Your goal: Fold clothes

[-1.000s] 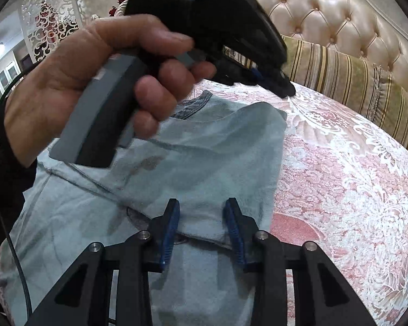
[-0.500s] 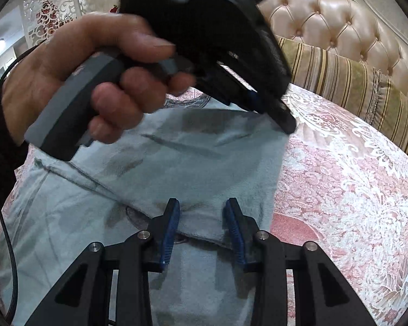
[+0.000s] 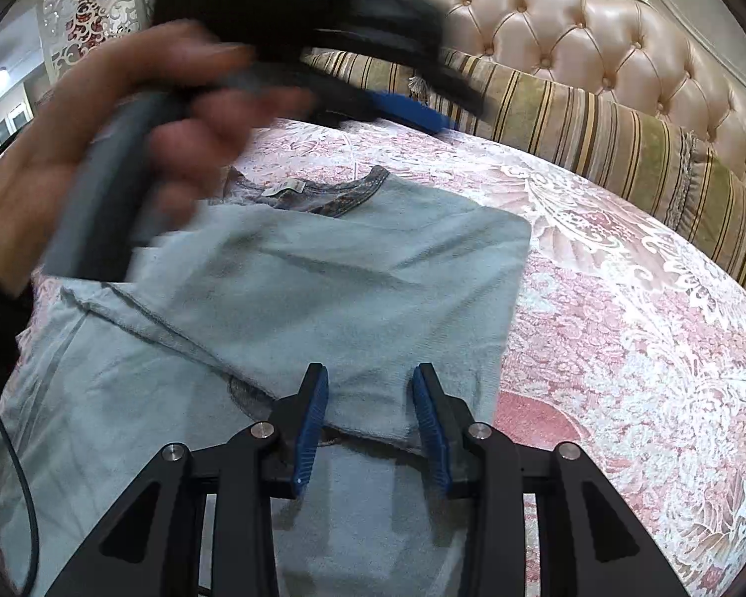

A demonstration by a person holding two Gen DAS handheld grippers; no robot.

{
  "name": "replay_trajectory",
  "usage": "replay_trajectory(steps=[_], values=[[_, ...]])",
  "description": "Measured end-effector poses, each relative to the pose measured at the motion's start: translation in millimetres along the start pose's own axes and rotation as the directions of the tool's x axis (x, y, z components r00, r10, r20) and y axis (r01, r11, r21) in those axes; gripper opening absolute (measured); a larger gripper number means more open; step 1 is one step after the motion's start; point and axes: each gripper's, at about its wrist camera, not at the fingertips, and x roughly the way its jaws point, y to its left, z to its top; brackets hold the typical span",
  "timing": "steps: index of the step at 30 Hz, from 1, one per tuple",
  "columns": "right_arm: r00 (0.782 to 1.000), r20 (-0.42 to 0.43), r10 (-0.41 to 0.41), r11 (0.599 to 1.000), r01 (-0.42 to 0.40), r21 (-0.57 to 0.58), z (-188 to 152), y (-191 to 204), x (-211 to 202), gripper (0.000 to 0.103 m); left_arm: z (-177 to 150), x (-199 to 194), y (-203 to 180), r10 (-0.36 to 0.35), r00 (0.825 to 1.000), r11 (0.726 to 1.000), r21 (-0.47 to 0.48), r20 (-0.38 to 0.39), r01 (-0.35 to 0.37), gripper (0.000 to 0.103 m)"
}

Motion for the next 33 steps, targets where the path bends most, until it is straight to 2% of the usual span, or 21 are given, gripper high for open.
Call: replay_trajectory(steps=[2,3,5,8,11,13,18,21,22,23,25,29,33], values=[[1.000,0.009,0.012,1.000,-0.012,0.009,12,-13,-4,0.038,-16,-42,36,0.061,0.996,0.998,-0.025,0.060,-0.060,0.034],[1.000,0.028,0.007,1.000,-0.007,0.005,17,-5,-9,0.039,-27,-64,58,0.086,0.993,0.995,-0.057,0.086,-0.081,0.034],[0.998,0.063,-0.017,1.000,0.016,0.007,28,-13,-21,0.043,-50,-105,104,0.125,0.984,0.985,-0.132,0.126,-0.109,0.034],[0.994,0.107,-0.034,0.999,0.031,0.026,43,-19,-17,0.047,-81,-136,146,0.135,0.978,0.971,-0.219,0.158,-0.099,0.031],[0.997,0.077,0.010,0.999,-0.013,0.033,43,-9,8,0.048,-105,-147,165,0.071,0.981,0.965,-0.261,0.179,-0.022,0.031],[0.999,0.037,0.029,1.000,-0.029,0.011,42,1,23,0.048,-111,-147,169,0.058,0.982,0.964,-0.266,0.179,-0.009,0.030],[0.999,0.024,-0.028,0.998,0.029,-0.047,31,16,31,0.050,-119,-133,172,0.040,0.986,0.960,-0.279,0.160,0.007,0.024],[1.000,0.024,-0.020,0.999,0.021,-0.040,30,15,30,0.050,-123,-127,164,0.070,0.989,0.966,-0.258,0.134,-0.033,0.024],[1.000,0.025,-0.015,0.999,0.016,-0.036,30,15,30,0.050,-124,-128,160,0.091,0.987,0.969,-0.242,0.133,-0.056,0.018],[1.000,0.025,-0.015,0.999,0.016,-0.036,29,15,32,0.050,-124,-130,157,0.116,0.984,0.969,-0.232,0.134,-0.082,0.003],[0.999,0.025,-0.021,0.999,0.022,-0.040,29,17,37,0.050,-125,-135,151,0.153,0.978,0.967,-0.224,0.144,-0.118,0.004],[0.999,0.025,-0.019,0.999,0.020,-0.038,29,17,41,0.051,-134,-154,136,0.166,0.966,0.968,-0.222,0.200,-0.121,0.004],[0.999,0.026,-0.018,0.999,0.019,-0.038,29,16,39,0.051,-144,-152,136,0.205,0.961,0.958,-0.240,0.188,-0.157,0.004]])
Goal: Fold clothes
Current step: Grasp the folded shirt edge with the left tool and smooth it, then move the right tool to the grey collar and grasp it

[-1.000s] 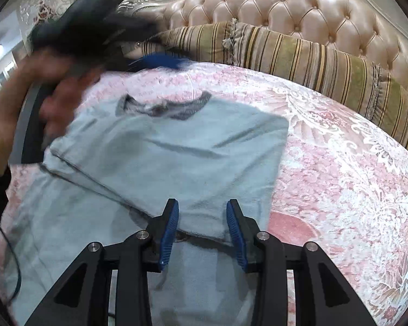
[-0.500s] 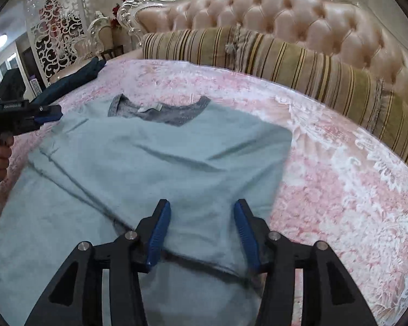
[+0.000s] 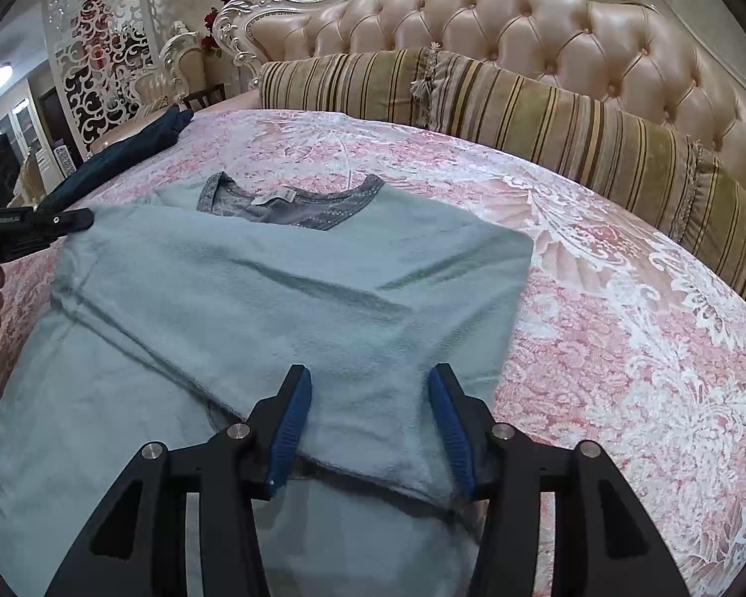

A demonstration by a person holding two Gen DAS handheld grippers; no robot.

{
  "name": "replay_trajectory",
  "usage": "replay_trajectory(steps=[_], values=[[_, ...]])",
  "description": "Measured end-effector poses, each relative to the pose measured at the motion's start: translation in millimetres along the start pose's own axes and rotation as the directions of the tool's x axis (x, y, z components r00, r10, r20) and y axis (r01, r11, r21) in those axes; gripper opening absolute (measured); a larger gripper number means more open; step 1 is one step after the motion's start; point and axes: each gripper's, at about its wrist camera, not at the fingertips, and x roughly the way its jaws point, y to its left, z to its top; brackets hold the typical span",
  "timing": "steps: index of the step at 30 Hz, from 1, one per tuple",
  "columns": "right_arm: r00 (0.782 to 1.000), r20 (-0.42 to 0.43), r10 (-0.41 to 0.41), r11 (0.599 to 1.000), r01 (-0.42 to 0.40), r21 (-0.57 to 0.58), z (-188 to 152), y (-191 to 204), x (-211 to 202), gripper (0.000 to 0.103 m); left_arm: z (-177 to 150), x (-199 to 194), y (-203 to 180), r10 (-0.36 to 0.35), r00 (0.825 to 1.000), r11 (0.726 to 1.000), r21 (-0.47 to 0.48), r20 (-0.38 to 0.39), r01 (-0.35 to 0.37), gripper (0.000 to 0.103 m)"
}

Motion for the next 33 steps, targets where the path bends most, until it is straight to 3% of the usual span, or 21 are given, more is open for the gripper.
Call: replay_trajectory(steps=[5,8,10,14,21,23,24,25,30,33], values=[[1.000,0.002,0.002,1.000,-0.002,0.002,0,-1,-2,0.051,-6,14,5,0.048,0.999,0.999,0.008,-0.007,-0.048,0.008],[1.000,-0.009,0.017,1.000,-0.017,0.027,1,-3,-5,0.051,-6,8,8,0.041,0.999,0.999,-0.002,0.012,-0.041,0.011],[0.998,0.010,0.058,0.997,-0.058,0.053,7,-7,-17,0.051,-5,0,13,0.013,1.000,1.000,-0.021,0.023,-0.013,0.021],[0.995,0.096,-0.022,0.998,0.017,0.060,25,-14,-37,0.051,-7,-10,15,-0.022,0.999,0.999,-0.033,0.028,0.023,0.026],[0.998,0.039,-0.052,0.995,0.049,0.083,47,-25,14,0.051,-20,-3,-6,0.056,0.998,0.997,0.062,-0.011,-0.055,0.026],[0.998,0.019,-0.055,0.994,0.053,0.093,48,-29,25,0.051,-23,2,-9,0.095,0.995,0.992,0.090,-0.024,-0.093,0.025],[0.998,0.011,-0.057,0.994,0.055,0.094,47,-30,29,0.051,-24,3,-10,0.107,0.994,0.989,0.102,-0.021,-0.104,0.020],[0.998,0.004,-0.059,0.994,0.058,0.094,45,-31,33,0.051,-25,2,-11,0.119,0.993,0.987,0.113,-0.018,-0.116,0.007],[0.997,0.003,-0.078,0.994,0.078,0.082,43,-28,35,0.051,-24,-15,-14,0.165,0.986,0.977,0.130,0.021,-0.167,0.003],[0.997,0.007,-0.080,0.994,0.079,0.081,42,-27,35,0.052,-28,-18,-10,0.143,0.990,0.982,0.124,0.008,-0.143,0.004]])
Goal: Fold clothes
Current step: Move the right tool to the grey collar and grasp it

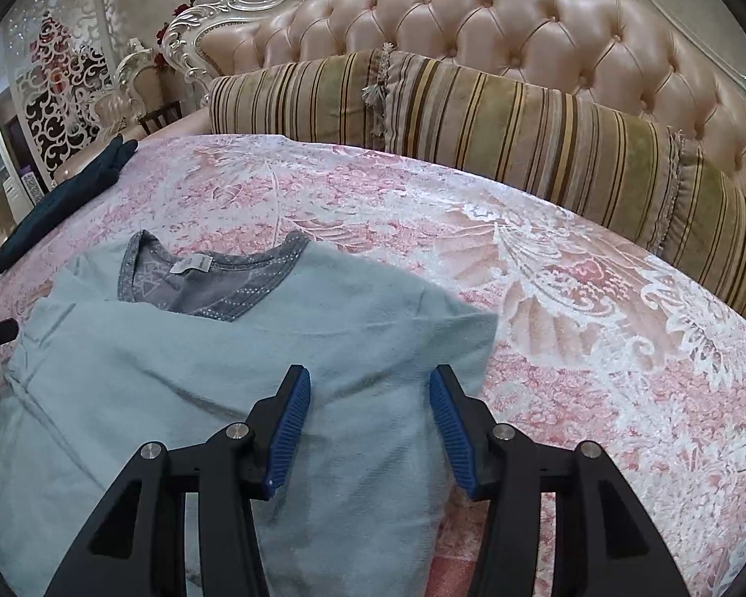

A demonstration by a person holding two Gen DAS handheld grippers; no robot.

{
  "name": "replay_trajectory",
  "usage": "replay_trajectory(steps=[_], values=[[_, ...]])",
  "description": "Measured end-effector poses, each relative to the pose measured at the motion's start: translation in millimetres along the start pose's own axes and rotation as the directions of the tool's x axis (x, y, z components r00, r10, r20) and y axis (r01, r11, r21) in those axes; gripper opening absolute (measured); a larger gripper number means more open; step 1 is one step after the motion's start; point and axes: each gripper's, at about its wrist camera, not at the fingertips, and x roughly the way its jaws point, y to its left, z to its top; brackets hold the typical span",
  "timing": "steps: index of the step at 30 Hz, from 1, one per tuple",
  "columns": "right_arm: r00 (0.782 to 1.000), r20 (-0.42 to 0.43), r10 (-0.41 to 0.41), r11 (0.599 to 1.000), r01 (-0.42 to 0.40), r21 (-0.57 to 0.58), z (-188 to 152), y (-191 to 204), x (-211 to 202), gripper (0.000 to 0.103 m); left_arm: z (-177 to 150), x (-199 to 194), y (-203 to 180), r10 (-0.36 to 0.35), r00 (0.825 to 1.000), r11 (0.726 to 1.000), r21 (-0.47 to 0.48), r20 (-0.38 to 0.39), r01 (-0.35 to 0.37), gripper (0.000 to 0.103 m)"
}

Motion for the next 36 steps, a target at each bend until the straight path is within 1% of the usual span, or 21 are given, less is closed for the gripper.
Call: replay_trajectory(steps=[2,4,6,7,8,9,10,12,14,16,18,19,21,22,24,25,27,29,31,34,36], values=[[1.000,0.000,-0.007,1.000,0.007,-0.007,0,1,0,0.052,1,3,0,0.000,1.000,1.000,0.002,0.002,0.000,0.006],[1.000,0.001,-0.009,1.000,0.009,-0.008,0,2,0,0.052,6,7,-2,-0.010,1.000,1.000,-0.004,0.009,0.010,0.017],[1.000,0.001,-0.006,1.000,0.006,-0.006,0,2,0,0.052,10,11,-6,-0.024,1.000,1.000,0.004,0.011,0.024,0.026],[1.000,0.002,-0.007,1.000,0.007,-0.006,0,2,0,0.052,11,14,-9,-0.019,1.000,1.000,0.012,0.007,0.019,0.033],[1.000,0.002,-0.010,1.000,0.010,-0.008,0,2,0,0.052,10,16,-11,-0.002,1.000,1.000,0.029,-0.001,0.002,0.036],[1.000,0.001,-0.014,1.000,0.014,-0.011,0,3,0,0.052,8,18,-14,0.019,1.000,0.999,0.049,-0.009,-0.018,0.037],[1.000,0.001,-0.017,1.000,0.017,-0.013,0,4,0,0.052,6,21,-16,0.040,0.999,0.997,0.069,-0.016,-0.038,0.037],[1.000,0.002,-0.016,1.000,0.016,-0.012,0,4,0,0.052,3,23,-20,0.080,0.997,0.991,0.112,-0.021,-0.077,0.030],[1.000,0.002,-0.018,1.000,0.018,-0.013,0,4,1,0.053,2,23,-24,0.106,0.994,0.986,0.133,-0.031,-0.101,0.030],[1.000,0.002,-0.019,1.000,0.019,-0.014,0,4,1,0.053,3,21,-24,0.112,0.993,0.985,0.137,-0.041,-0.106,0.030],[1.000,0.004,-0.017,1.000,0.017,-0.014,0,4,1,0.053,10,13,-16,0.074,0.997,0.993,0.095,-0.026,-0.071,0.030],[1.000,0.005,-0.012,1.000,0.012,-0.009,0,3,1,0.053,16,7,-10,0.047,0.999,0.996,0.071,-0.002,-0.047,0.032],[1.000,0.004,0.024,0.999,-0.024,0.032,2,-4,-2,0.054,34,-2,4,0.010,0.998,0.999,0.030,0.059,-0.012,0.034],[0.999,0.007,0.039,0.998,-0.039,0.052,3,-7,-4,0.054,43,0,11,-0.004,0.998,1.000,0.015,0.067,0.003,0.034],[0.999,0.047,0.021,0.997,-0.024,0.072,9,-15,-17,0.054,57,11,21,-0.009,0.998,1.000,0.007,0.060,0.009,0.034],[0.997,0.071,-0.007,0.997,0.001,0.081,12,-20,-22,0.055,63,18,26,-0.010,0.998,1.000,0.006,0.055,0.009,0.034],[0.994,0.079,-0.070,0.994,0.063,0.085,19,-27,-23,0.055,76,30,35,-0.010,0.999,1.000,0.004,0.046,0.010,0.034],[0.987,0.075,-0.139,0.988,0.133,0.074,26,-31,-20,0.055,80,40,26,0.015,0.999,0.997,0.070,0.033,-0.017,0.034],[0.980,0.066,-0.186,0.982,0.186,0.013,31,-24,-10,0.055,79,52,12,0.039,0.999,0.988,0.152,0.009,-0.040,0.034],[0.972,0.046,-0.231,0.971,0.233,-0.049,33,-13,9,0.055,77,68,-7,0.075,0.997,0.962,0.264,-0.020,-0.067,0.034],[0.965,0.039,-0.259,0.963,0.261,-0.070,35,-8,19,0.055,77,77,-12,0.136,0.991,0.944,0.307,-0.022,-0.122,0.036]])
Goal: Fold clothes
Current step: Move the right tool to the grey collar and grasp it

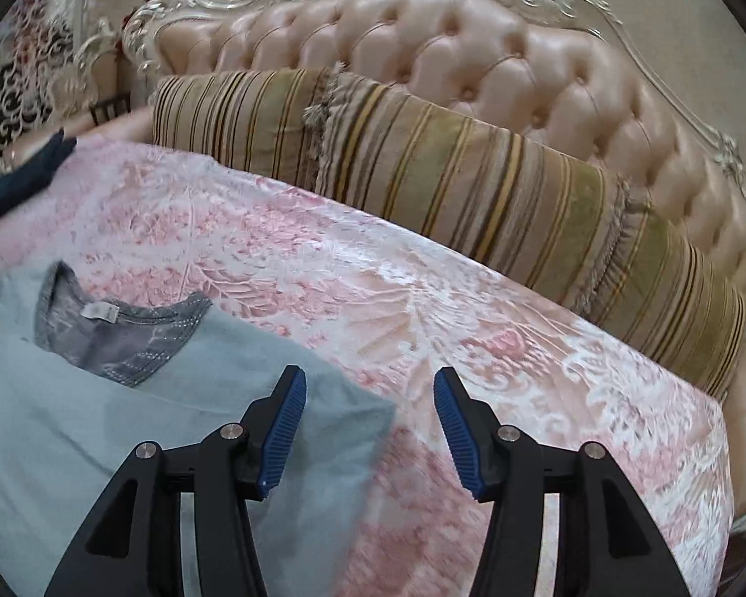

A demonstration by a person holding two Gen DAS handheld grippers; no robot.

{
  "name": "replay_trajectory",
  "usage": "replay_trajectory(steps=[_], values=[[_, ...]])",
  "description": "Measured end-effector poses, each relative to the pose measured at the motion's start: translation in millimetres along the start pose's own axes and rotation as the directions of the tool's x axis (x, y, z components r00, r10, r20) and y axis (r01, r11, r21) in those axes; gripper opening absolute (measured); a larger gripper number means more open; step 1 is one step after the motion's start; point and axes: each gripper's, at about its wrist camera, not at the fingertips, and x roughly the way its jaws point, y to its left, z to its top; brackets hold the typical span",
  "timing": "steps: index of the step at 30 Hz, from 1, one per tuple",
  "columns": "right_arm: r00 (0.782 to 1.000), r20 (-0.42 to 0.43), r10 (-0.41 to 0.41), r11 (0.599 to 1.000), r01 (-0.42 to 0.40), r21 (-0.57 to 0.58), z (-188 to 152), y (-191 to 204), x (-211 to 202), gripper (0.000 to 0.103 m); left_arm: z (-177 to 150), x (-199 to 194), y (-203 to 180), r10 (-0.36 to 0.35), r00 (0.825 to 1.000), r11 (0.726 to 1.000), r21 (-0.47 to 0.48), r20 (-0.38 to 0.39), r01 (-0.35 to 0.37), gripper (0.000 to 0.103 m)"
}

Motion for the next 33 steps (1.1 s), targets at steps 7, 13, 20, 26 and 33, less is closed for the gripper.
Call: replay_trajectory(steps=[7,13,20,26,33], values=[[0.998,-0.031,-0.056,0.998,0.056,0.002,0,-4,14,0.064,-6,-2,25,0.031,0.999,0.997,-0.066,0.026,-0.029,0.045],[0.995,0.066,-0.069,0.998,0.068,0.014,13,-3,-23,0.064,-6,-13,39,0.085,0.994,0.987,-0.141,0.073,-0.074,0.044],[0.982,0.099,0.160,0.982,-0.147,-0.121,49,62,-54,0.067,-11,-16,33,-0.034,0.998,0.990,-0.133,0.051,0.041,0.044],[0.928,-0.051,0.368,0.914,-0.371,-0.166,62,140,-26,0.064,-19,-15,30,-0.076,0.996,0.987,-0.139,0.046,0.082,0.044],[0.901,-0.136,0.412,0.900,-0.426,-0.093,70,155,11,0.064,-20,-17,29,-0.111,0.992,0.983,-0.140,0.058,0.118,0.044]])
